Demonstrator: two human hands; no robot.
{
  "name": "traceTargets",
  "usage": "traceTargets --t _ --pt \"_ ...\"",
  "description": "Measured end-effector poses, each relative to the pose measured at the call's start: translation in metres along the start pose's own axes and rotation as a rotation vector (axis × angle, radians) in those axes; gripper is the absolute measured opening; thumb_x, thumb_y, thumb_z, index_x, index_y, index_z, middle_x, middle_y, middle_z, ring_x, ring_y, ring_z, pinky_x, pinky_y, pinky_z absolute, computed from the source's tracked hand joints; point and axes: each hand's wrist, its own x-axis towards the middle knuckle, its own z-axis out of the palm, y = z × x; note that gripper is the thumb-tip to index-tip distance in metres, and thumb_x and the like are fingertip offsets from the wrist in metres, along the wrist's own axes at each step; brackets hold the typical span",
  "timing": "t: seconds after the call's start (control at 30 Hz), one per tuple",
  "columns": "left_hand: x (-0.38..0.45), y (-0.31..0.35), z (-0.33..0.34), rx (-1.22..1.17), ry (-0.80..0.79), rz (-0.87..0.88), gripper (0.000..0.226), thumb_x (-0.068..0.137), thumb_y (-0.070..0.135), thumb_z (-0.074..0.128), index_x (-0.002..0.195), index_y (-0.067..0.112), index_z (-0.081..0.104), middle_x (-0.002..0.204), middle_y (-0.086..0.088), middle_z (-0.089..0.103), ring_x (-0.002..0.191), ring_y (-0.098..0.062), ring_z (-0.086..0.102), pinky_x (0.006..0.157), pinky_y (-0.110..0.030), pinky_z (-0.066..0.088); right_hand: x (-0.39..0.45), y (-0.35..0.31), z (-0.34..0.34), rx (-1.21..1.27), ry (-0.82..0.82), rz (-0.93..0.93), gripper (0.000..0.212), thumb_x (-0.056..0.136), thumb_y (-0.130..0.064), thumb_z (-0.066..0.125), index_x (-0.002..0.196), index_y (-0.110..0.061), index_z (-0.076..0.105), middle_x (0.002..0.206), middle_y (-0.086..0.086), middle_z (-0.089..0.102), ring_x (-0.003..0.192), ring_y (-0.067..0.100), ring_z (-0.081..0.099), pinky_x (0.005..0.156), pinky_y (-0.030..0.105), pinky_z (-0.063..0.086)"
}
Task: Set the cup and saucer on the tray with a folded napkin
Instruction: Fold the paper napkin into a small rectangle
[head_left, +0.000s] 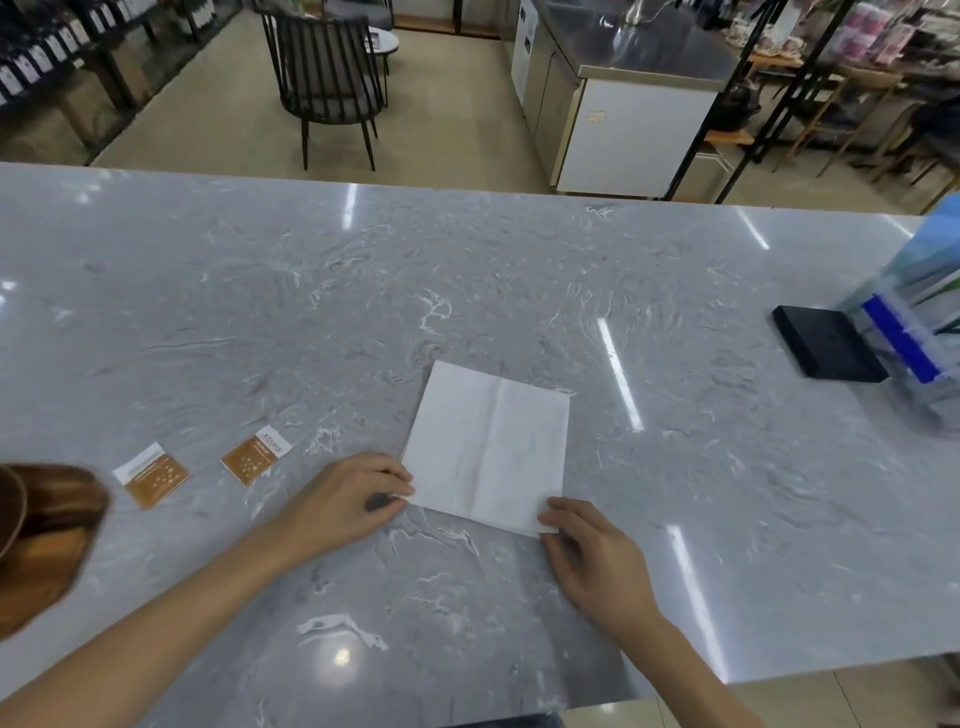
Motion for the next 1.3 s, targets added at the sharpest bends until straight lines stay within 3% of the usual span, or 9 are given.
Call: traceTargets --t 0.2,0.3,0.43,0.57,0.7,1.03,1.13,1.2,1.3 --pt "0.0 0.001 0.001 0.097 -0.008 0.03 0.005 0.081 0.021 0.079 0.083 0.019 0.083 0.096 0.008 0.074 0.092 -0.014 0.065 0.071 -0.031 0.058 -0.007 0.002 0.001 0.003 -0.02 0.007 0.019 0.088 -0.021 0.079 0.106 -0.02 0.081 0.121 -0.005 0.073 0.109 0.016 0.07 0.083 0.03 0.062" --pt "0.017 0.007 0.0 0.176 0.033 0.035 0.032 0.088 0.04 0.062 0.072 0.018 0.079 0.091 0.012 0.074 0.093 -0.012 0.061 0.065 -0.029 0.056 0.005 -0.003 0.0 0.001 0.03 0.014 0.01 0.092 -0.022 0.074 0.098 -0.017 0.08 0.117 -0.003 0.071 0.104 0.019 0.068 0.073 0.037 0.063" --pt "0.067 0.023 0.024 0.169 0.087 0.055 0.023 0.094 0.031 0.063 0.105 0.019 0.079 0.115 0.005 0.073 0.117 -0.019 0.061 0.088 -0.036 0.057 0.056 -0.02 0.012 -0.07 0.1 0.051 0.029 0.1 -0.027 0.061 0.125 -0.015 0.071 0.139 0.004 0.065 0.126 0.026 0.059 0.088 0.043 0.061" --pt "0.116 0.019 0.055 0.279 -0.109 -0.107 0.054 0.106 0.04 0.036 0.155 0.019 0.036 0.165 -0.001 0.03 0.155 -0.021 0.018 0.125 -0.038 0.017 0.106 -0.022 0.034 -0.147 -0.079 0.055 0.054 0.109 -0.036 0.039 0.158 -0.013 0.036 0.167 0.007 0.03 0.155 0.027 0.026 0.125 0.043 0.025" --pt "0.116 -0.009 0.062 0.485 -0.168 -0.219 0.067 0.104 0.053 0.019 0.162 0.02 0.006 0.171 0.004 0.004 0.157 -0.017 0.001 0.127 -0.041 0.007 0.11 0.001 0.043 -0.247 -0.18 0.136 0.063 0.109 -0.05 0.022 0.164 -0.023 0.008 0.172 -0.005 0.005 0.159 0.017 0.003 0.129 0.041 0.005" --pt "0.122 -0.023 0.049 0.551 -0.184 -0.29 0.073 0.102 0.057 0.022 0.16 0.014 0.014 0.169 0.0 0.013 0.154 -0.026 0.011 0.122 -0.049 0.015 0.091 0.006 0.027 -0.201 -0.167 0.293 0.069 0.108 -0.05 0.024 0.164 -0.016 0.003 0.173 0.0 0.002 0.159 0.018 0.002 0.129 0.04 0.004" --pt "0.145 -0.016 0.041 0.604 -0.159 -0.211 0.058 0.098 0.05 0.039 0.144 0.015 0.042 0.154 -0.006 0.039 0.142 -0.029 0.028 0.11 -0.049 0.023 0.065 -0.011 0.013 -0.147 -0.048 0.415 0.067 0.104 -0.043 0.045 0.158 -0.007 0.03 0.161 0.014 0.037 0.148 0.03 0.035 0.121 0.041 0.03" --pt "0.166 -0.006 0.039 0.569 -0.206 -0.046 0.049 0.097 0.042 0.045 0.14 0.018 0.047 0.147 -0.005 0.045 0.138 -0.027 0.032 0.106 -0.046 0.025 0.046 -0.028 0.008 -0.163 0.024 0.528 0.058 0.098 -0.043 0.055 0.145 -0.011 0.044 0.136 0.012 0.059 0.122 0.031 0.057 0.097 0.041 0.049" --pt "0.206 0.019 0.049 0.41 -0.356 0.139 0.048 0.101 0.034 0.048 0.145 0.016 0.045 0.149 -0.006 0.047 0.138 -0.028 0.038 0.109 -0.047 0.034 0.026 -0.051 0.004 -0.13 -0.105 0.709 0.037 0.097 -0.051 0.05 0.12 -0.022 0.045 0.109 0.0 0.066 0.087 0.024 0.064 0.067 0.036 0.05"
